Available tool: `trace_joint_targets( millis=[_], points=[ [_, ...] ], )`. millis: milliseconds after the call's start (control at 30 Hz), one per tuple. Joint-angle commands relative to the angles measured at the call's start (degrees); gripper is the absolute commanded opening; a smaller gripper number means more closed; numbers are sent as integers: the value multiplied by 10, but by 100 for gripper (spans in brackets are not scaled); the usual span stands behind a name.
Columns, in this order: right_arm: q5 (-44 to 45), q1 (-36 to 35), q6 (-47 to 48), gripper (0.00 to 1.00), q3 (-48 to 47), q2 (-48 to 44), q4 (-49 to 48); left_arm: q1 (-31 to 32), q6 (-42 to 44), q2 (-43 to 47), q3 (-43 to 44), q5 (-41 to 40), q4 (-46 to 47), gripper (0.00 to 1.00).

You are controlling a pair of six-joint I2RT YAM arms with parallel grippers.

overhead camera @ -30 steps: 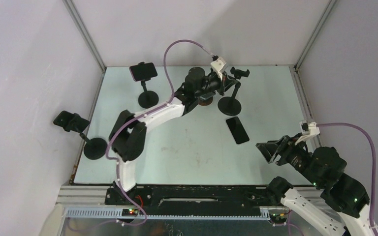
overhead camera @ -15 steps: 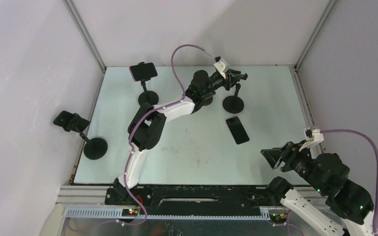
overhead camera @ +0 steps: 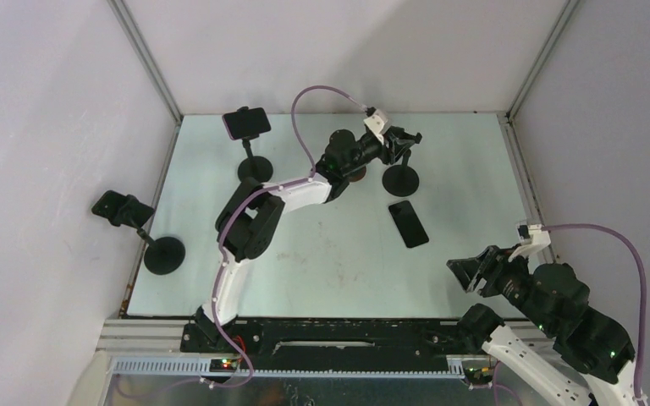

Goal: Remove the phone from the phone stand
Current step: Place the phone stand at the center of the board.

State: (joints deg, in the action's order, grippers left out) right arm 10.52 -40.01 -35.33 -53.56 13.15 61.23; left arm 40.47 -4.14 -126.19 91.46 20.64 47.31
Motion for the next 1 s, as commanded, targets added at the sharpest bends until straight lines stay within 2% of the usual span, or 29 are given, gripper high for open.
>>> trace_joint_targets(
  millis=[0, 33, 100, 333, 533, 733, 867, 967],
  points=[
    [16, 1, 5, 61, 9, -4, -11, 0, 22, 100, -34, -42, -16, 58],
    [20, 2, 6, 61, 10, -5, -11, 0, 22, 121, -47, -47, -20, 67],
    [24, 1, 7, 61, 10, -8, -12, 0, 29, 151, -65, -57, -32, 74],
    [32, 1, 9, 61, 11, -5, -13, 0, 29, 245, -96, -124, -101, 93],
    [34, 2, 7, 61, 11, -4, -9, -1, 17, 294, -96, -187, -206, 99],
    [31, 8, 8, 61, 14, 1, -11, -9, 31, 337, -110, -212, -311, 100],
    [30, 1, 9, 60, 14, 11, -11, -20, 60, 355, -117, -212, -372, 100],
    [31, 1, 7, 60, 14, 21, -8, -31, 85, 369, -120, -174, -434, 100]
  ],
)
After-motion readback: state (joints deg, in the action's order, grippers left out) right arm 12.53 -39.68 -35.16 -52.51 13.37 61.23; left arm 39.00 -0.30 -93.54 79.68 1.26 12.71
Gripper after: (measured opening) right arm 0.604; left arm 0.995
